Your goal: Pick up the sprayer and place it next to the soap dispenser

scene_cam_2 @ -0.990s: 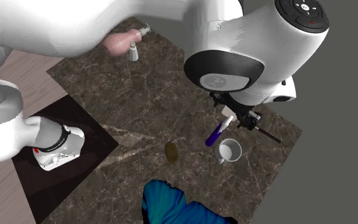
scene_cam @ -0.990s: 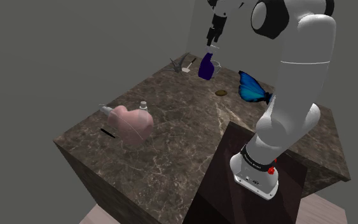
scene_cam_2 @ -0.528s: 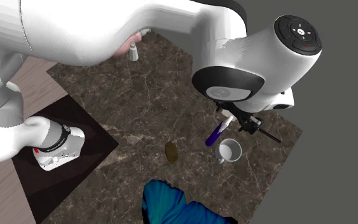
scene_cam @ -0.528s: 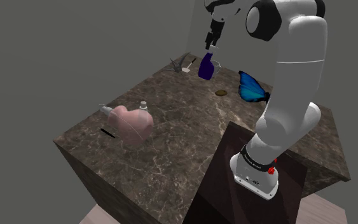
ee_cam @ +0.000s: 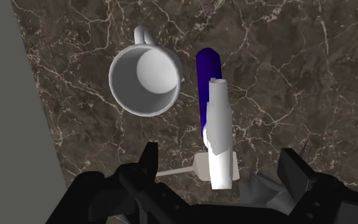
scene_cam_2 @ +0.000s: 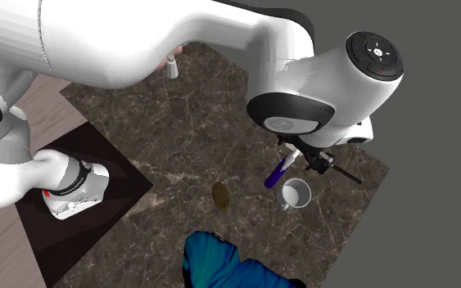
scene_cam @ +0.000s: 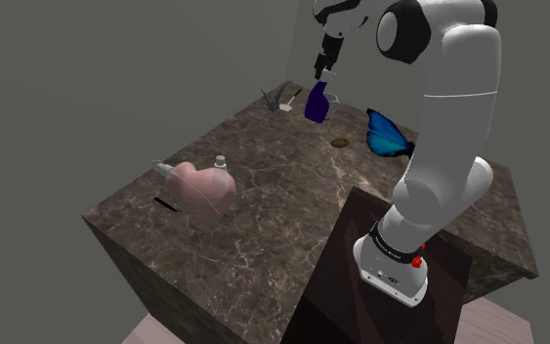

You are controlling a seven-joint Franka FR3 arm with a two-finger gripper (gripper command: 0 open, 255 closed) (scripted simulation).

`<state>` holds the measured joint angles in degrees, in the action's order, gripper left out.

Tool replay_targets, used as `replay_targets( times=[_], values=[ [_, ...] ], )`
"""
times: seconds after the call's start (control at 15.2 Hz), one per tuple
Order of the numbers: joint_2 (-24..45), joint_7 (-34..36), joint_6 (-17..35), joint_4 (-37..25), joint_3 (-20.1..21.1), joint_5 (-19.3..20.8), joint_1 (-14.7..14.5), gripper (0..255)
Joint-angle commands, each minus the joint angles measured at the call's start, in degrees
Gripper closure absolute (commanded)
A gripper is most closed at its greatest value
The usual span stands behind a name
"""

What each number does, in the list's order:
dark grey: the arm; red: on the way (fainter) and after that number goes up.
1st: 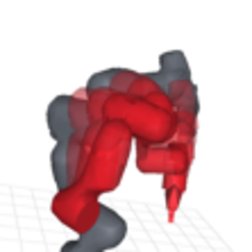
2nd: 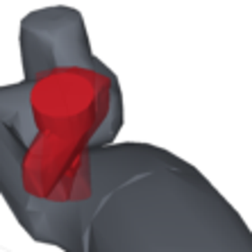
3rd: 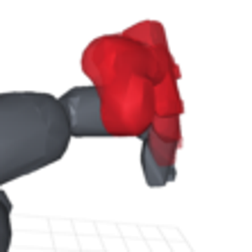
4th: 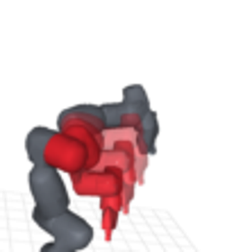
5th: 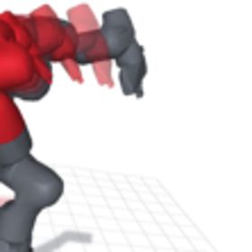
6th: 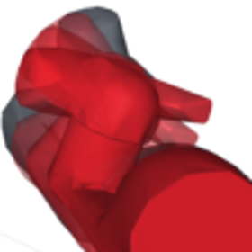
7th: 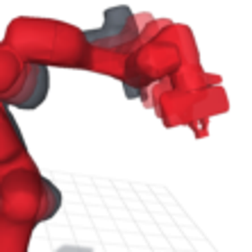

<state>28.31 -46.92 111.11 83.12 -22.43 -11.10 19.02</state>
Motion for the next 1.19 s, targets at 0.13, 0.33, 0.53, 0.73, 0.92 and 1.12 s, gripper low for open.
replay_targets(
  times=[0.13,0.33,0.53,0.73,0.92,1.12],
  values=[
    [0.0,0.0,0.0,0.0,0.0,0.0,0.0,255],
    [-0.01,0.0,0.0,0.01,0.0,0.0,0.0,255],
    [-0.01,0.0,0.0,0.01,0.0,0.0,-0.01,255],
    [-0.16,0.06,-0.68,-0.54,-0.05,0.08,0.02,255],
    [-0.53,0.24,-2.78,-2.31,-0.17,0.29,0.12,255],
    [-0.79,0.4,-4.95,-4.25,-0.27,0.46,0.26,255]
  ],
)
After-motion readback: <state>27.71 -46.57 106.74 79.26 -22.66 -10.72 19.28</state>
